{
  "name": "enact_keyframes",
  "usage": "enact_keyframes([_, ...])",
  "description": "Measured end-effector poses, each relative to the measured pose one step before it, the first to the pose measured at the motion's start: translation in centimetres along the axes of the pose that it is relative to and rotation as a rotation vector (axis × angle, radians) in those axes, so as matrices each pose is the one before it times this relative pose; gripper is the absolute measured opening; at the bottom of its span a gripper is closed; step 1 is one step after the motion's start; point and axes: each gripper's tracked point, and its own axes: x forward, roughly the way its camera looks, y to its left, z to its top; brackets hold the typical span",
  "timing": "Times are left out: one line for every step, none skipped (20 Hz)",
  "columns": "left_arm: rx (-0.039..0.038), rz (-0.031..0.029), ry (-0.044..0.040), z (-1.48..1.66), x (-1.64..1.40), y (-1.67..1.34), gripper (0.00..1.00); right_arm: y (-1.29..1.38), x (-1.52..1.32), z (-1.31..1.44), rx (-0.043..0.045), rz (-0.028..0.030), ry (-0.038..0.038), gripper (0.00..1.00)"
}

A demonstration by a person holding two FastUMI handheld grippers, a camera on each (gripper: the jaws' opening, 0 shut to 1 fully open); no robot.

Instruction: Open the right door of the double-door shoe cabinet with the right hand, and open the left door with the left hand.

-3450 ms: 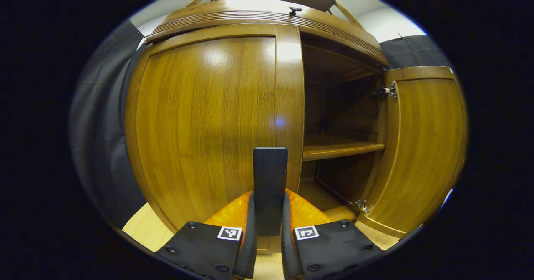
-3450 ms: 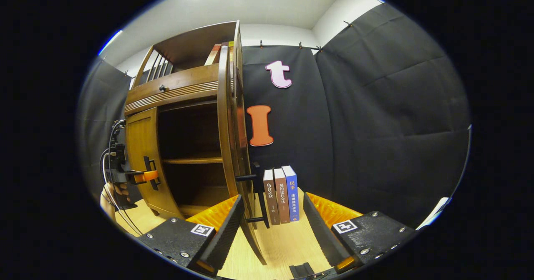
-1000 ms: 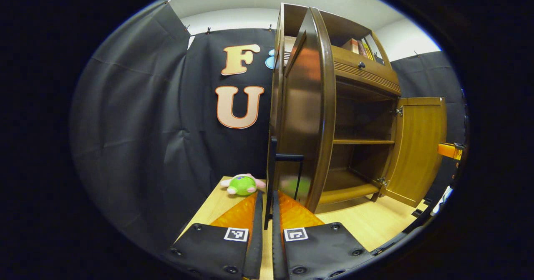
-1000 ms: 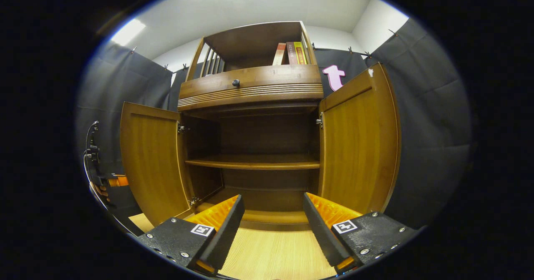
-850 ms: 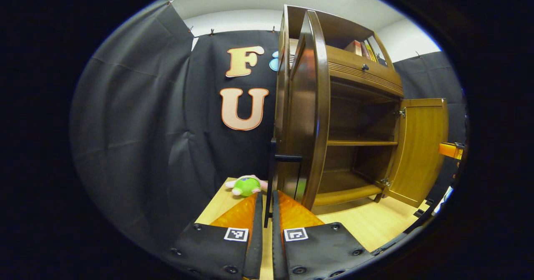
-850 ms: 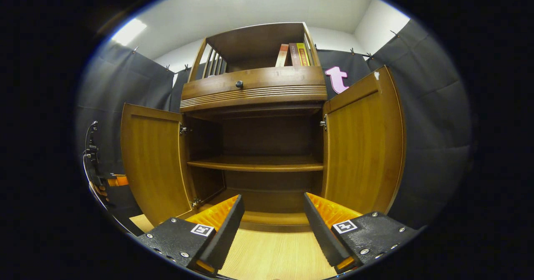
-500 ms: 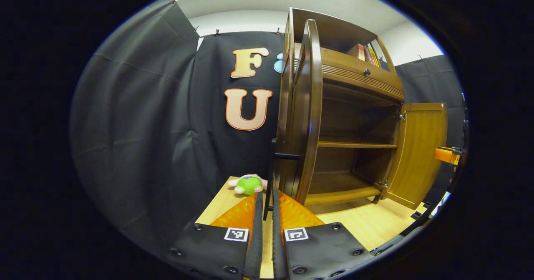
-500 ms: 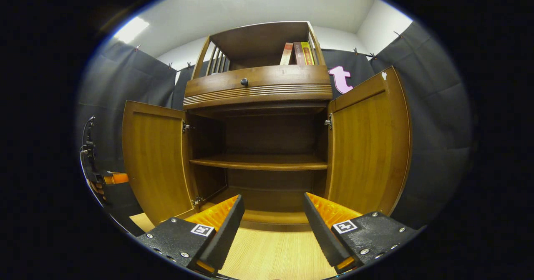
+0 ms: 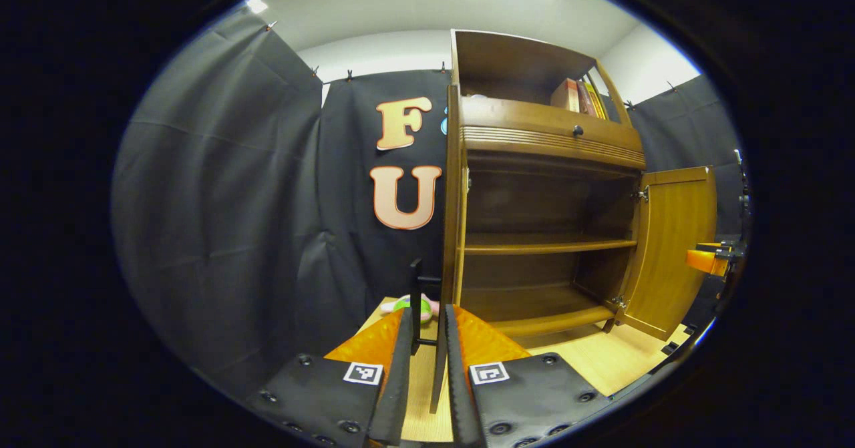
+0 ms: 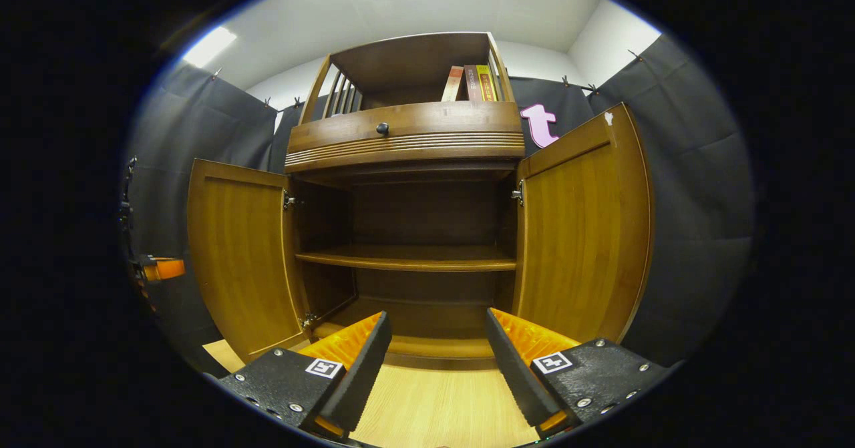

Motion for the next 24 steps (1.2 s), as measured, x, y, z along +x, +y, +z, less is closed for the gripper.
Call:
enact_keyframes([0.00525, 0.00217, -0.01361, 0.687, -0.359, -0.321, 0.35, -0.253, 0.055, 0.076, 0.00235, -0.00431, -0.00152, 0.99])
enact_keyframes([0.00373, 0.0039, -0.00772, 0.531, -0.243, -0.517, 0.4, -0.254, 0.053, 0.13, 0.00494, -0.00377, -0.00117, 0.99])
enact_keyframes([0.00359, -0.00109, -0.00527, 0.371, -0.044, -0.364, 0.45, -0.298, 0.039, 0.1, 0.00516, -0.00427, -0.00127, 0.99])
enact_keyframes([-0.00169, -0.00627, -0.00476, 0.391, 0.171, -0.592, 0.5, -0.358, -0.012, 0.134, 0.00262, -0.00705, -0.00109, 0.99])
enact_keyframes([-0.0048, -0.00505, 0.00091, 0.302, 0.079, -0.469, 0.49, -0.37, 0.126, 0.172, 0.00018, -0.00868, -0.0004, 0.99])
enact_keyframes([-0.00218, -0.00124, 0.00048, 0.269, 0.087, -0.267, 0.48, -0.484, -0.03, 0.192, 0.00107, -0.00893, -0.00032, 0.99])
enact_keyframes([-0.00656, -0.01134, -0.00083, 0.35, 0.182, -0.594, 0.51, -0.316, 0.11, 0.264, 0.0026, -0.00646, -0.001, 0.99])
enact_keyframes([-0.00137, -0.00795, -0.00059, 0.32, 0.313, -0.498, 0.6, -0.373, -0.022, 0.387, 0.00438, -0.00472, -0.00399, 0.99])
enact_keyframes([0.00491, -0.0066, 0.00002, 0.135, 0.319, -0.431, 0.68, -0.299, 0.063, 0.394, 0.00352, -0.00346, -0.00621, 0.99])
enact_keyframes([0.00224, -0.0086, 0.00153, 0.157, 0.186, -0.671, 0.77, -0.432, 0.004, 0.39, 0.0026, -0.00646, -0.00488, 0.94])
enact_keyframes([-0.00108, -0.01163, 0.00392, 0.16, 0.318, -0.618, 0.77, -0.417, 0.083, 0.348, 0.00031, -0.00816, -0.00333, 0.88])
enact_keyframes([-0.00711, -0.01421, 0.00486, -0.06, 0.177, -0.699, 0.79, -0.51, 0.087, 0.304, -0.0005, -0.00842, -0.00414, 0.94])
enact_keyframes([-0.00746, -0.01566, 0.00722, 0.068, 0.235, -0.728, 0.81, -0.34, 0.212, 0.343, 0.00125, -0.00566, -0.00563, 0.99])
enact_keyframes([-0.00277, -0.01187, 0.00336, 0.14, 0.344, -0.669, 0.83, -0.334, -0.019, 0.278, 0.00233, -0.00468, -0.00515, 0.77])
enact_keyframes([0.00371, -0.00689, 0.0006, 0.114, 0.332, -0.481, 0.87, -0.253, 0.09, 0.194, 0.00307, -0.0026, -0.00484, 0.88])
enact_keyframes([0.00523, -0.00455, -0.00021, 0.161, 0.266, -0.401, 0.96, -0.262, -0.013, 0.138, 0.00193, -0.00279, -0.00309, 0.99])
enact_keyframes([0.00064, -0.0081, 0.00017, 0.142, 0.264, -0.482, 0.98, -0.27, 0.057, 0.094, 0.00111, -0.00324, -0.00255, 0.99])
enact_keyframes([0.00012, -0.00812, -0.00125, 0.167, 0.21, -0.53, 0.97, -0.379, 0.027, 0.174, -0.00016, -0.00443, -0.00268, 0.99])
enact_keyframes([0.00136, -0.0022, -0.00207, 0.199, 0.312, -0.291, 0.97, -0.261, 0.127, 0.089, -0.00151, -0.00423, -0.00197, 0.99])
enact_keyframes([0.0006, 0.00165, -0.00431, 0.174, 0.264, -0.164, 0.96, -0.206, 0.189, 0.003, -0.00232, -0.00304, -0.00062, 0.99])
enact_keyframes([0.00025, 0.00411, -0.0026, 0.156, 0.4, -0.085, 0.97, -0.063, 0.237, 0.028, -0.00178, -0.00106, -0.00147, 0.99])
enact_keyframes([0.00022, 0.00374, -0.00058, 0.052, 0.378, -0.074, 0.97, -0.12, 0.077, 0.038, -0.0023, -0.00058, 0.00008, 0.99])
enact_keyframes([0.00037, -0.00038, -0.00229, 0.13, 0.41, -0.152, 0.98, -0.164, 0.231, -0.044, -0.00113, -0.00061, 0.00023, 0.99])
enact_keyframes([0.00022, -0.00083, 0.00034, 0.012, 0.164, -0.202, 0.97, -0.153, 0.04, -0.064, 0.0, -0.00136, 0.00131, 0.99])
